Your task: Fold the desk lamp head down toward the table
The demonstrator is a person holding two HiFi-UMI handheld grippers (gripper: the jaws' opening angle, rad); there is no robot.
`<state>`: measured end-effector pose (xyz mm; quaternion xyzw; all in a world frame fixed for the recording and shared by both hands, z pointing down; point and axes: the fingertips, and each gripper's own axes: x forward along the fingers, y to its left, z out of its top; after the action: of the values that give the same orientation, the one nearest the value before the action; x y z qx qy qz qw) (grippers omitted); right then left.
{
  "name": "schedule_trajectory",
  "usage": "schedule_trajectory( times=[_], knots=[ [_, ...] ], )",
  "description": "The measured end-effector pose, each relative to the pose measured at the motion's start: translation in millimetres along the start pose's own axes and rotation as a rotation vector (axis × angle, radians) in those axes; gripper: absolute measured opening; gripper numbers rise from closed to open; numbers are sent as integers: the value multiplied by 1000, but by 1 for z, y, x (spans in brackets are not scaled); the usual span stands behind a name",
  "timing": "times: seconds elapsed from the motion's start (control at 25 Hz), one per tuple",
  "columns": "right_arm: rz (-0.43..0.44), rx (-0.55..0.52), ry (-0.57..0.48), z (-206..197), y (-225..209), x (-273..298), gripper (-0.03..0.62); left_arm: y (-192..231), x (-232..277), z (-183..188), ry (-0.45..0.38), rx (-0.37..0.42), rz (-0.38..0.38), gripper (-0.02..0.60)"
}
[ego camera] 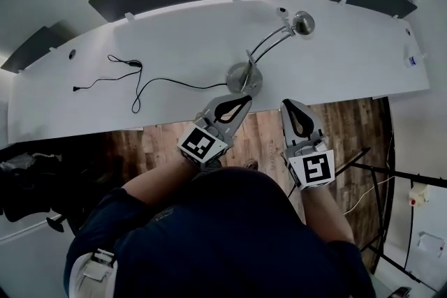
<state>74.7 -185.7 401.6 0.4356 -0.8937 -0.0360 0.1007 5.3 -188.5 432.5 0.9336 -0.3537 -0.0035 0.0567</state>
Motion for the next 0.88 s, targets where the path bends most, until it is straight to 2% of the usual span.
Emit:
schedule_trajectory(
  times=[0.16,0.36,0.48,0.64,0.88],
  knots=[
    [-26,-40,28,-3,-8,19,12,31,16,-34,50,42,16,6],
    [-84,-107,75,-6,-26,37,14,56,33,-68,102,42,8,9],
    [-95,-150,98,-5,-35,45,15,67,40,-84,134,38,11,48],
    [-109,-231,133,-3,-50,57,69,82,55,-94,151,33,16,95],
    [-143,-359,211,-8,-70,72,91,98,79,-104,177,35,36,155]
  ],
)
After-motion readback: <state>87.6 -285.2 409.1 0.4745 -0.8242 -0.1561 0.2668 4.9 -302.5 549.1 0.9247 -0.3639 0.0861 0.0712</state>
